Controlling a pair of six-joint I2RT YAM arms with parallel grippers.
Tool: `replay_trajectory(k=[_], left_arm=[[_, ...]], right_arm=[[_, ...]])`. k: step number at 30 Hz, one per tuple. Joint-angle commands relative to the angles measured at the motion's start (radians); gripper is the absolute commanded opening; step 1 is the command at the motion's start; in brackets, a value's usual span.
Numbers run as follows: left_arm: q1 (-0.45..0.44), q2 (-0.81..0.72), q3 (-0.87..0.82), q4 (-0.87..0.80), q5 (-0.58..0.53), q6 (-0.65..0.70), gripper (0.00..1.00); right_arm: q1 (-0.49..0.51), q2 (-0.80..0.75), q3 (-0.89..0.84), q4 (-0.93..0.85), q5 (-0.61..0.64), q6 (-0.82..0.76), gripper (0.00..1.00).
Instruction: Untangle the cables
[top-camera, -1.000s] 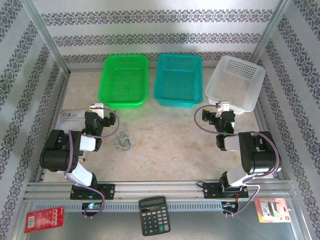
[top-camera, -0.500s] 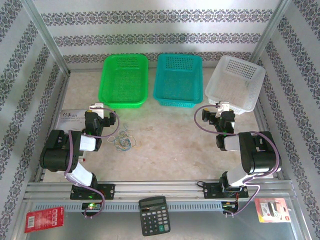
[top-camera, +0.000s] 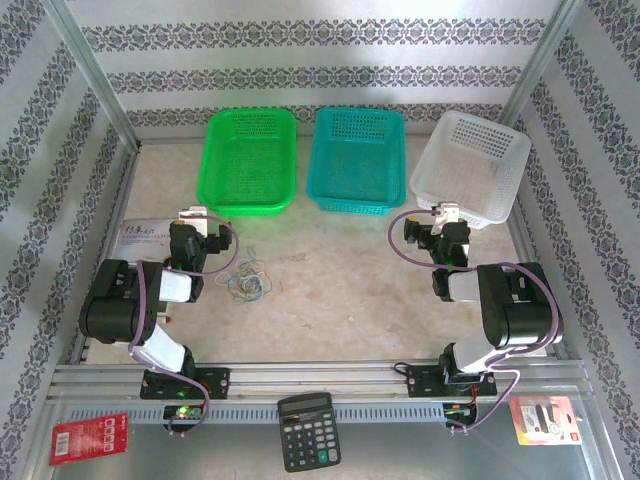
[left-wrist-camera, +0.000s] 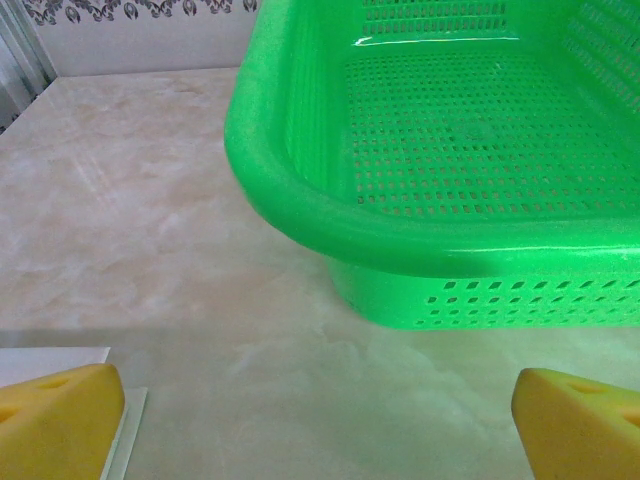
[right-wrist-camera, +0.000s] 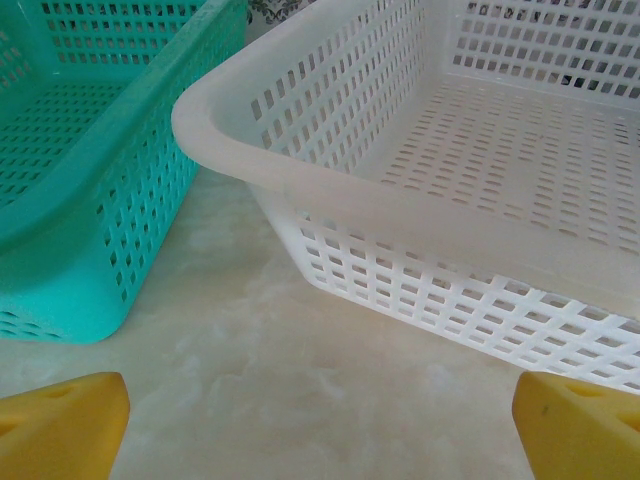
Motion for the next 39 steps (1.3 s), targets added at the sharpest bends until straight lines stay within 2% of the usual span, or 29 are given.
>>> replay_trajectory(k=[1, 9, 12, 16, 22, 24, 28, 31, 34, 39], left_arm=[[0.0, 0.003, 0.009, -0.002, 0.011, -0.019, 1.0], [0.0, 0.003, 0.008, -0.001, 0.01, -0.017, 1.0], [0.0, -0.004, -0.018, 0.047, 0.027, -0.007, 1.0], [0.0, -0.088, -0.052, 0.042, -0.07, -0.046, 1.0], [0.0, -0.251, -0.026, -0.138, -0.133, -0.065, 1.0], [0.0, -0.319, -0.02, -0.186, -0.174, -0.093, 1.0], [0.0, -0.48, 0.044, -0.398, -0.25, -0.189, 1.0], [0.0, -0.58, 0.126, -0.579, -0.247, -0.258, 1.0], [-0.001, -0.646, 0.222, -0.799, -0.241, -0.35, 1.0], [-0.002, -0.726, 0.289, -1.023, -0.152, -0.483, 1.0]], right_arm=[[-0.01, -0.011, 0.014, 0.027, -0.021, -0.001, 0.98], [-0.01, -0.011, 0.014, 0.027, -0.02, -0.002, 0.98], [-0.01, -0.017, 0.009, 0.031, -0.021, -0.001, 0.98], [-0.002, -0.1, -0.012, 0.007, 0.009, -0.005, 0.98], [0.006, -0.292, -0.012, -0.147, 0.026, 0.001, 0.98], [0.008, -0.362, -0.002, -0.242, 0.024, 0.044, 0.98], [0.013, -0.514, 0.0, -0.375, 0.011, 0.134, 0.98], [0.008, -0.627, 0.001, -0.467, 0.046, 0.257, 0.98], [-0.009, -0.741, -0.035, -0.556, 0.153, 0.501, 0.98], [-0.061, -0.801, -0.025, -0.603, -0.109, 0.574, 0.98]])
